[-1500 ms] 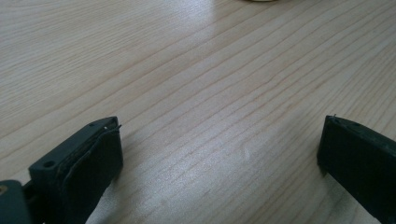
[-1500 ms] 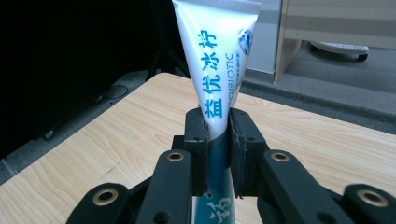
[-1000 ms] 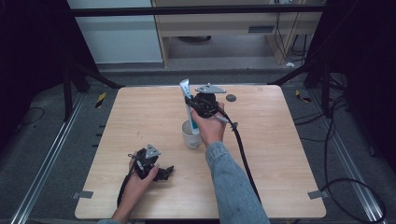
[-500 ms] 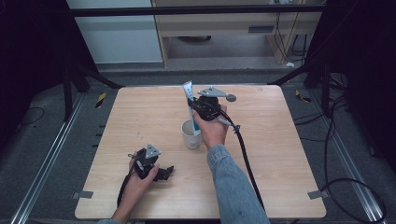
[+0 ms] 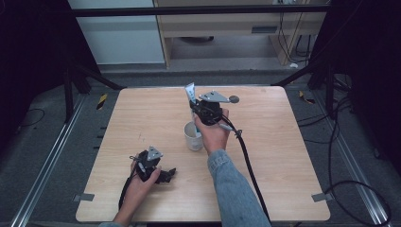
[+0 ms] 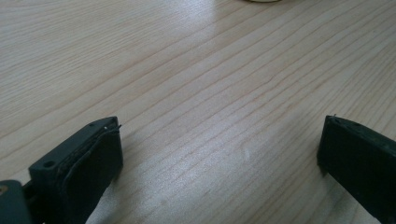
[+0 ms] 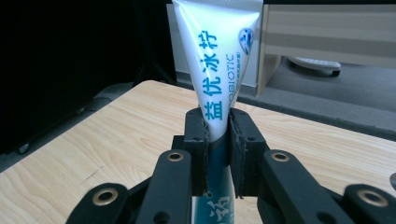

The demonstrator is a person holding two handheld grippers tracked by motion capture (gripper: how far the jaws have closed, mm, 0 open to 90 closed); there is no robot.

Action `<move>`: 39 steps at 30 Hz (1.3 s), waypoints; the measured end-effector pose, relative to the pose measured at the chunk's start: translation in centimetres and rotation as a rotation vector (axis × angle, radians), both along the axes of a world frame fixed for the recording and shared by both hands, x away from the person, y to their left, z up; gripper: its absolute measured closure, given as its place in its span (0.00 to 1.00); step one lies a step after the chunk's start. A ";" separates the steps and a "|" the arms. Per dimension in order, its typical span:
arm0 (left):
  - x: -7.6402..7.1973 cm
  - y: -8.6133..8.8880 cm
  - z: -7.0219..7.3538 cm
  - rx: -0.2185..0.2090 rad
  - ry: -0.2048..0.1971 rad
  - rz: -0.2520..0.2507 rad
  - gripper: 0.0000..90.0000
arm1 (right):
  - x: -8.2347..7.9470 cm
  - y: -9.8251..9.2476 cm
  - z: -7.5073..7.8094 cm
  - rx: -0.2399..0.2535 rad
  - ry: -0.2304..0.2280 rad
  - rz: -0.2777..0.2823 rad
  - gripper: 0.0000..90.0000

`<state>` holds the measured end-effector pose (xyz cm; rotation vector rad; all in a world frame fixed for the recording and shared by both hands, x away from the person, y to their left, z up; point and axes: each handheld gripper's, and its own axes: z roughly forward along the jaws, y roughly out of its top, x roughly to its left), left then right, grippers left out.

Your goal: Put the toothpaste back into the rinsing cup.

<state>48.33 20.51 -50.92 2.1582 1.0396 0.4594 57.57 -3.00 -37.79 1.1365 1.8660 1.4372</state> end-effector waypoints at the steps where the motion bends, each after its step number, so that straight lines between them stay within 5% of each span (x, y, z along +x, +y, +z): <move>1: 0.0 0.0 0.0 0.000 0.000 0.000 0.00 | -0.1 0.0 -0.1 0.004 -0.001 -0.006 0.87; 22: 0.0 0.0 0.0 0.003 0.001 -0.002 0.00 | -1.1 0.4 -1.6 -0.012 -0.037 -0.032 0.87; 39: 0.0 0.0 0.0 0.003 0.001 -0.002 0.00 | -1.7 0.5 -2.8 -0.022 -0.023 -0.032 0.87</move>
